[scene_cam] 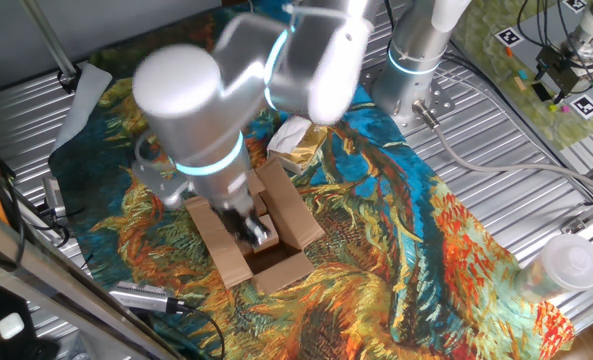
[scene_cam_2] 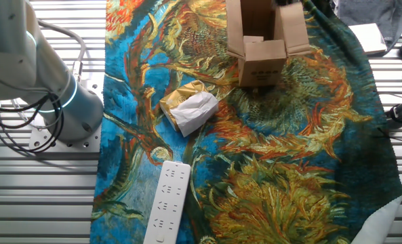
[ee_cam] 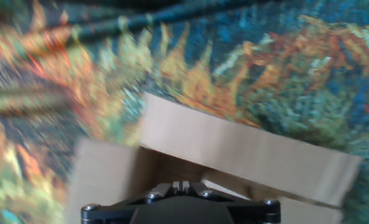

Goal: Cover the box

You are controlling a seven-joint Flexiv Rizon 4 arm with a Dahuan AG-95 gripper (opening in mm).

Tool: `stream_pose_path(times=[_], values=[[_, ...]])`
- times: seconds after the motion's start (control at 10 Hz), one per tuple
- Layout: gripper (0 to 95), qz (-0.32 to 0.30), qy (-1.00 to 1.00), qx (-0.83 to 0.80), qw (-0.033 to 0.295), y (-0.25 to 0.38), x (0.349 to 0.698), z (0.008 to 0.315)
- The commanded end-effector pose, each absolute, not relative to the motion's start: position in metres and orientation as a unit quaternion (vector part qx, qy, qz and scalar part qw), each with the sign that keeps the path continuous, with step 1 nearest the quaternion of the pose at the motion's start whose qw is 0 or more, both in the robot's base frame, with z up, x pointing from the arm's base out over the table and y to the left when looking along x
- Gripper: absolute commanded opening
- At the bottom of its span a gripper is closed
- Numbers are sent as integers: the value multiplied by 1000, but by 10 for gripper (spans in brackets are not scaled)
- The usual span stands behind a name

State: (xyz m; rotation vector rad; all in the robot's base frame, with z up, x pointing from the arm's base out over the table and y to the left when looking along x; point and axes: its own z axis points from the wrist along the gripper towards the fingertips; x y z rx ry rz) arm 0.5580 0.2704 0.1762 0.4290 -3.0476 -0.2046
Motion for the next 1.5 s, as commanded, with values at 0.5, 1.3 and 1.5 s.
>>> stream_pose_path(times=[0.5, 1.3, 1.5], values=[[0, -80, -995, 55, 34, 329, 545, 175], [0, -74, -995, 60, 40, 344, 539, 174], [0, -68, -994, 69, 49, 344, 539, 174]])
